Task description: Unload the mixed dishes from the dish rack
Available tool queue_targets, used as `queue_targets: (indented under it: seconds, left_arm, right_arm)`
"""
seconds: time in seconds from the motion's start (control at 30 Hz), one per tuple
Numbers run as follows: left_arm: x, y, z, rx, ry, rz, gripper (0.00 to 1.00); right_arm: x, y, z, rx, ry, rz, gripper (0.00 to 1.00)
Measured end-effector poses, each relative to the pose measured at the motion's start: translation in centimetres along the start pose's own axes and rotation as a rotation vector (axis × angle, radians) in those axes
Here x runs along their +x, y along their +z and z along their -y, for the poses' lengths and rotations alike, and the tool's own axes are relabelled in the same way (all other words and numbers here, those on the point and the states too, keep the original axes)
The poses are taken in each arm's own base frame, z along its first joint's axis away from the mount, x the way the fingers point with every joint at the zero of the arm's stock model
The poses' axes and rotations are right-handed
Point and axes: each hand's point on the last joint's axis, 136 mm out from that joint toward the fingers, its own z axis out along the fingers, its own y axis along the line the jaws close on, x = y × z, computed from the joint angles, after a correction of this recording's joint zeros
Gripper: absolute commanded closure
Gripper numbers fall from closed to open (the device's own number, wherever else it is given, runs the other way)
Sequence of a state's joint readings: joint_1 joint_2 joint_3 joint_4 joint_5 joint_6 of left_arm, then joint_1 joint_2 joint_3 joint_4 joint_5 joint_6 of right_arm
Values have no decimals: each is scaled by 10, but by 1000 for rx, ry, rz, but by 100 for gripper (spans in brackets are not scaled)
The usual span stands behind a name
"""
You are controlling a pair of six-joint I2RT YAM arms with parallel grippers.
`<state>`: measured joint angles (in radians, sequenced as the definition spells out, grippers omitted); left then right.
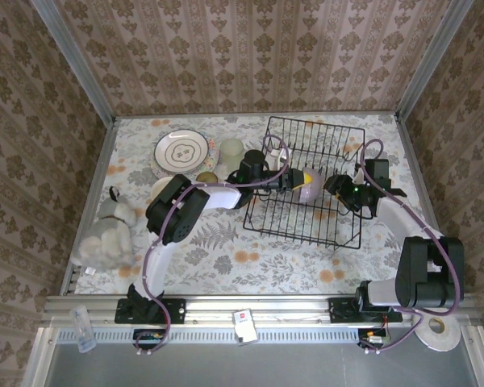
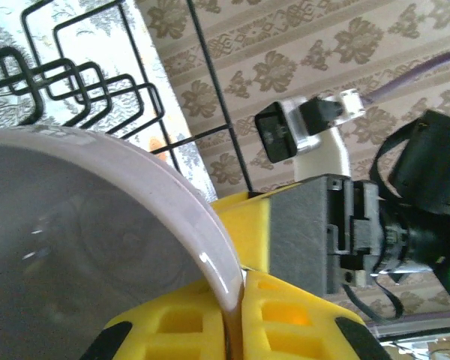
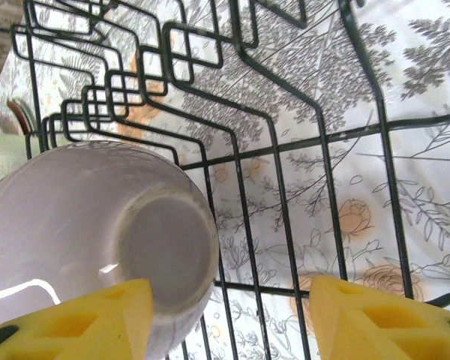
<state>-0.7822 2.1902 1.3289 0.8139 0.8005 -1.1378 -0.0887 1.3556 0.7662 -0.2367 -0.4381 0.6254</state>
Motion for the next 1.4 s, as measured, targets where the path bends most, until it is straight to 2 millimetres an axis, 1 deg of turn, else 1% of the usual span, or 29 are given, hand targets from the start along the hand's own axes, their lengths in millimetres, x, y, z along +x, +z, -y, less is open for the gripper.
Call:
queue_targets:
  seconds: [0.1,0.27,0.47,0.53,0.67,0.83,0.93,1.03,1.1,1.23,1.3,1.4]
  left_arm:
    - [-1,-2,0,-9,8,1,100]
    - [-2,-2,-1,-12,20,1,100]
    - [-1,-4,2,-24,16,-8,100]
    - [-1,-5,6,-27,17,-10,100]
    - [-6,-8,23,-13,46,-3,100]
    - [-13,-14,52,23,87,9,100]
    - [-17,-20,73,44,121,21,100]
    - [-20,-28,97,54,166,28,100]
    - [-22,-36,118,59,204,33,100]
    - [-27,-58,162,84,290,62,100]
    - [-30,-74,185,89,341,87,100]
    - [-29,-99,206,63,399,122,100]
  right_arm:
    - [1,-2,-2,-2,-11,-1,32]
    - [0,-11,-7,-11,-30,11,28]
    - [-5,-24,-16,-20,-49,45,19]
    - [-7,-30,-19,-23,-59,62,16]
    - [-9,-42,-25,-27,-73,91,9]
    - [-12,-54,-32,-36,-98,122,3]
    - [-10,-59,-33,-36,-103,126,0]
    - [-9,-64,-35,-39,-107,130,0]
    - [-8,-67,-36,-44,-109,134,0]
    - [-8,-73,-44,-71,-121,143,0]
    - [-6,-77,-49,-96,-129,143,0]
    - [-3,-84,-60,-149,-146,140,0]
